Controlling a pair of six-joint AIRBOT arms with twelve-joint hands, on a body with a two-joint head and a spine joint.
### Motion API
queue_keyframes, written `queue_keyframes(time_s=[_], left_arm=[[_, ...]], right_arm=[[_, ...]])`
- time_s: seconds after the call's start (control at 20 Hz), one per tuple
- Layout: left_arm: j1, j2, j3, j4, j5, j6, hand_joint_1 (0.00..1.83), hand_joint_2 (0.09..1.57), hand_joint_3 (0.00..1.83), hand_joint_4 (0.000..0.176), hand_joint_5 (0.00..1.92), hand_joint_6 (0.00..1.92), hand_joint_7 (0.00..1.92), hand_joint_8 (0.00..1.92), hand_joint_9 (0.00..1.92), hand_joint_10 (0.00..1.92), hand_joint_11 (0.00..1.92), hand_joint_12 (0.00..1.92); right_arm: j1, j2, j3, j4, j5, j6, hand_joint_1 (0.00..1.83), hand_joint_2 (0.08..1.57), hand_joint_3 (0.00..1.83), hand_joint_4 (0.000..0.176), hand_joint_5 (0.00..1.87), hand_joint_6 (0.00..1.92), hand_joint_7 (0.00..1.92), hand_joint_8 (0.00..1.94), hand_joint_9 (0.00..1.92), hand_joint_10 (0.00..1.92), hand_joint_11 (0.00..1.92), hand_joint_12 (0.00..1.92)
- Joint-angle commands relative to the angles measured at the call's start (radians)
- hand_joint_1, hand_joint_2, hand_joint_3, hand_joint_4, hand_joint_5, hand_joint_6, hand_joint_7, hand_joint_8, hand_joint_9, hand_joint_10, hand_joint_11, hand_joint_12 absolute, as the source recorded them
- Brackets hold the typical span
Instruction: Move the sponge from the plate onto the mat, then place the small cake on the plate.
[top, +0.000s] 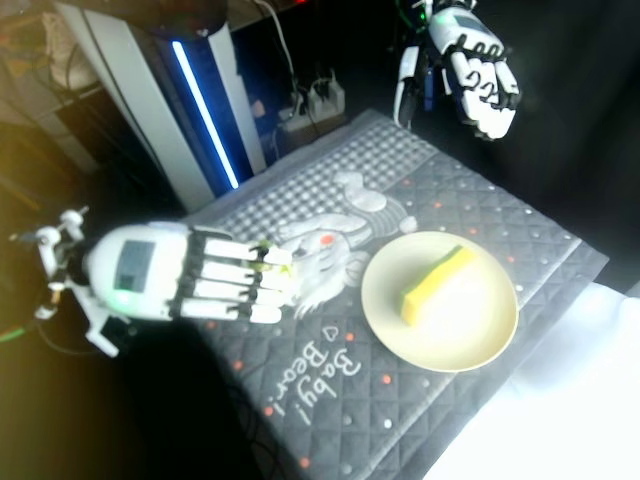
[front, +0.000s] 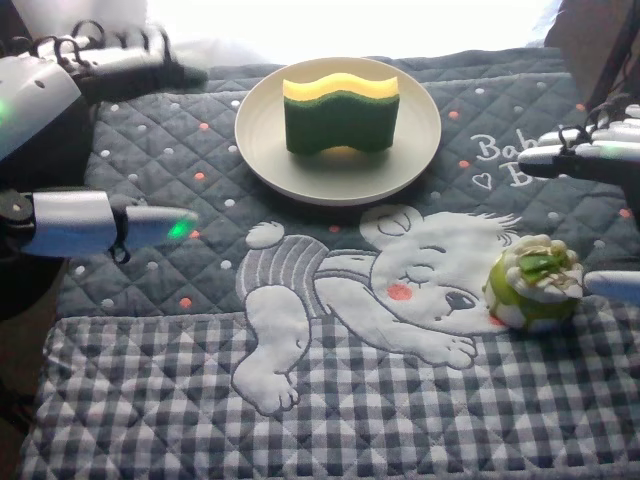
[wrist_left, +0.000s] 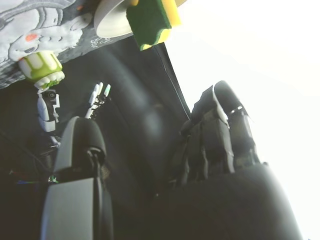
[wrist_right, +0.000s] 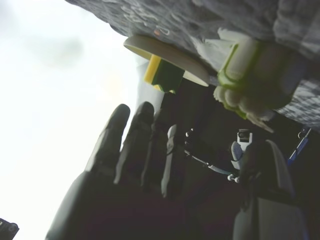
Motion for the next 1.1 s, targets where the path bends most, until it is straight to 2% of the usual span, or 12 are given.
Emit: queue_keyframes(time_s=[0.0, 0.1, 0.2, 0.3, 0.35, 0.4, 0.45, 0.55, 0.65, 0.7, 0.9, 1.05], left_arm=[[-0.022, -0.007, 0.008, -0.01, -0.109, -0.001, 0.55, 1.09, 0.0, 0.036, 0.54, 0.0, 0.57, 0.0, 0.57, 0.01, 0.12, 1.06], [-0.05, -0.025, 0.028, -0.003, -0.086, -0.001, 0.6, 1.07, 0.0, 0.055, 0.54, 0.0, 0.6, 0.0, 0.57, 0.0, 0.03, 1.11], [-0.113, -0.066, 0.071, 0.01, -0.033, -0.001, 0.68, 1.04, 0.0, 0.059, 0.56, 0.0, 0.62, 0.0, 0.56, 0.0, 0.0, 1.07], [-0.218, -0.138, 0.149, 0.018, 0.069, -0.001, 0.71, 1.03, 0.0, 0.06, 0.58, 0.01, 0.6, 0.0, 0.56, 0.0, 0.0, 1.15], [-0.264, -0.173, 0.189, 0.025, 0.131, -0.001, 0.77, 1.01, 0.0, 0.047, 0.6, 0.01, 0.62, 0.01, 0.59, 0.01, 0.03, 1.17], [-0.312, -0.21, 0.232, 0.043, 0.195, -0.001, 0.81, 0.98, 0.0, 0.013, 0.64, 0.01, 0.67, 0.01, 0.67, 0.02, 0.21, 1.09], [-0.381, -0.258, 0.281, 0.074, 0.273, -0.001, 0.81, 0.98, 0.0, 0.016, 0.64, 0.0, 0.7, 0.01, 0.71, 0.02, 0.28, 1.01], [-0.449, -0.327, 0.348, 0.098, 0.373, 0.014, 0.8, 0.98, 0.0, 0.031, 0.63, 0.0, 0.72, 0.0, 0.73, 0.01, 0.31, 0.92], [-0.496, -0.391, 0.405, 0.098, 0.459, 0.071, 0.75, 0.96, 0.0, 0.022, 0.64, 0.0, 0.71, 0.0, 0.76, 0.02, 0.33, 0.91], [-0.513, -0.426, 0.437, 0.098, 0.506, 0.091, 0.79, 0.93, 0.0, 0.003, 0.68, 0.0, 0.76, 0.0, 0.82, 0.02, 0.4, 1.0], [-0.53, -0.567, 0.594, 0.081, 0.635, 0.112, 0.87, 0.92, 0.0, 0.0, 0.78, 0.0, 0.97, 0.03, 1.04, 0.08, 0.59, 1.16], [-0.524, -0.626, 0.676, 0.045, 0.699, 0.16, 0.9, 0.95, 0.0, 0.0, 0.7, 0.0, 0.89, 0.0, 0.96, 0.03, 0.42, 1.18]], right_arm=[[0.009, 0.002, 0.003, 0.027, 0.113, 0.008, 0.55, 1.13, 0.0, 0.125, 0.24, 0.0, 0.23, 0.0, 0.28, 0.02, 0.0, 1.18], [0.01, 0.001, 0.001, 0.016, 0.114, 0.013, 0.57, 1.18, 0.01, 0.133, 0.22, 0.0, 0.24, 0.0, 0.38, 0.03, 0.1, 1.27], [0.01, -0.001, 0.001, 0.013, 0.124, 0.015, 0.6, 1.22, 0.0, 0.102, 0.27, 0.0, 0.3, 0.01, 0.63, 0.07, 0.42, 1.24], [0.01, -0.003, 0.0, 0.013, 0.147, 0.023, 0.67, 1.26, 0.0, 0.065, 0.3, 0.0, 0.29, 0.0, 0.4, 0.01, 0.15, 1.01], [0.01, -0.003, -0.003, 0.013, 0.163, 0.028, 0.68, 1.27, 0.0, 0.029, 0.3, 0.0, 0.29, 0.0, 0.36, 0.0, 0.13, 0.91], [0.01, -0.004, -0.006, 0.009, 0.178, 0.029, 0.79, 1.27, 0.0, 0.022, 0.3, 0.0, 0.26, 0.0, 0.37, 0.0, 0.23, 0.86], [0.01, -0.004, -0.01, 0.002, 0.195, 0.029, 0.86, 1.27, 0.0, 0.014, 0.29, 0.0, 0.27, 0.0, 0.37, 0.0, 0.25, 0.85], [0.01, -0.01, -0.007, -0.009, 0.211, 0.029, 0.86, 1.26, 0.0, 0.032, 0.29, 0.0, 0.32, 0.0, 0.44, 0.0, 0.33, 0.72], [0.021, -0.021, 0.001, -0.017, 0.211, 0.029, 0.83, 1.28, 0.0, 0.05, 0.26, 0.0, 0.36, 0.0, 0.43, 0.0, 0.33, 0.57], [0.023, -0.027, 0.004, -0.018, 0.211, 0.029, 0.84, 1.29, 0.0, 0.041, 0.27, 0.0, 0.38, 0.0, 0.43, 0.0, 0.29, 0.59], [0.023, -0.039, 0.008, -0.033, 0.211, 0.036, 0.85, 1.28, 0.0, 0.048, 0.3, 0.0, 0.39, 0.0, 0.45, 0.0, 0.35, 0.59], [0.023, -0.044, 0.012, -0.044, 0.211, 0.042, 0.84, 1.27, 0.0, 0.039, 0.34, 0.0, 0.37, 0.0, 0.44, 0.0, 0.37, 0.54]])
